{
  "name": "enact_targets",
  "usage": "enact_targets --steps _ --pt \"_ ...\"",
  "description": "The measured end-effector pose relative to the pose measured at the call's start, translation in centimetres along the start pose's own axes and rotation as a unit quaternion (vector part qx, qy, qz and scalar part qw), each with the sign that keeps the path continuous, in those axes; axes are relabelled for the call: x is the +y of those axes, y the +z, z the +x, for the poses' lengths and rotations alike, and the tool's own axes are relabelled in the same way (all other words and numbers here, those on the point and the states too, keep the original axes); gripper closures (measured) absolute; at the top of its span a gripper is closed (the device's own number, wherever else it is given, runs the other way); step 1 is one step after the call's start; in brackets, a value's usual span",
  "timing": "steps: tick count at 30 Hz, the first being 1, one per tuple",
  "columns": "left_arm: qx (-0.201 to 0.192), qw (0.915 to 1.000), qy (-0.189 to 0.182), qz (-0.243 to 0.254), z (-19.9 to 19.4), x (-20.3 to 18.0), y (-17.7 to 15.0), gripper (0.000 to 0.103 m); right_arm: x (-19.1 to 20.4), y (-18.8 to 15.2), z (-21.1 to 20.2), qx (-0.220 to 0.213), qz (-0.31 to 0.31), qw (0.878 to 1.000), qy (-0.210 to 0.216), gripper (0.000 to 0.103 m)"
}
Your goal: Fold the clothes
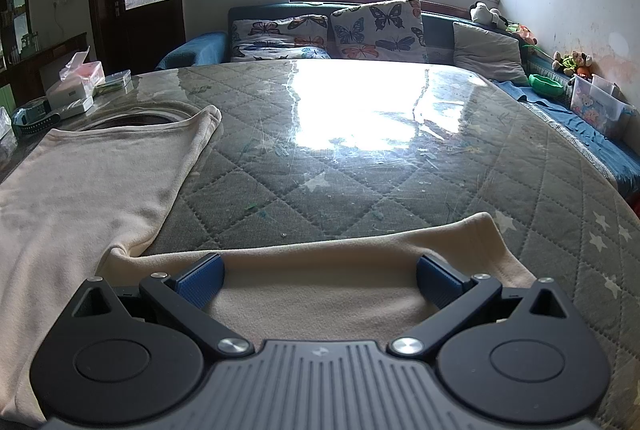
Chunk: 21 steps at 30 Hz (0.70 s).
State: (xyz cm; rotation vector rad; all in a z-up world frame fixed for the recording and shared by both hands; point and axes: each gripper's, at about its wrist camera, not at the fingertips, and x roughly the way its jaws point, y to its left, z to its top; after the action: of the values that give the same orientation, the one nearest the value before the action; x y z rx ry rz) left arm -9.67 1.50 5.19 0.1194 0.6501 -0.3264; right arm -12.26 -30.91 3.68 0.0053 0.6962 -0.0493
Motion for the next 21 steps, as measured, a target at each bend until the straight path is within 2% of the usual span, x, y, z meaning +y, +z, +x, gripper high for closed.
enact_targets --steps 3,8,13,15,18,21 --pt "0.017 0.999 -0.034 0.025 1.0 -2.2 -0.7 0.086 0.1 0.0 0.0 0.0 0.0 1.0 0.0 0.0" --pt "0.025 0.9921 -0.093 0.081 0.5 -5.3 -2.6 0.09 0.1 0.0 0.0 0.0 -0.001 1.0 -0.001 0.0" --pt "0.017 0.9872 -0.118 0.106 -1.2 -6.2 -3.8 0.091 0.2 0.1 -0.1 0.001 -0.003 1.0 -0.001 0.0" --pt "0.012 0.9861 -0.118 0.116 -2.0 -6.3 -4.1 0.09 0.3 0.2 -0.2 0.003 -0.006 1.0 -0.002 0.0" --pt "0.002 0.9866 -0.116 0.115 -2.8 -6.0 -3.7 0.09 0.8 0.7 -1.1 -0.003 -0.014 1.0 0.001 0.0" --pt "-0.01 0.9883 -0.117 0.097 -3.1 -5.4 -2.8 0.089 1.8 1.1 -2.4 -0.005 -0.022 0.999 0.026 0.0"
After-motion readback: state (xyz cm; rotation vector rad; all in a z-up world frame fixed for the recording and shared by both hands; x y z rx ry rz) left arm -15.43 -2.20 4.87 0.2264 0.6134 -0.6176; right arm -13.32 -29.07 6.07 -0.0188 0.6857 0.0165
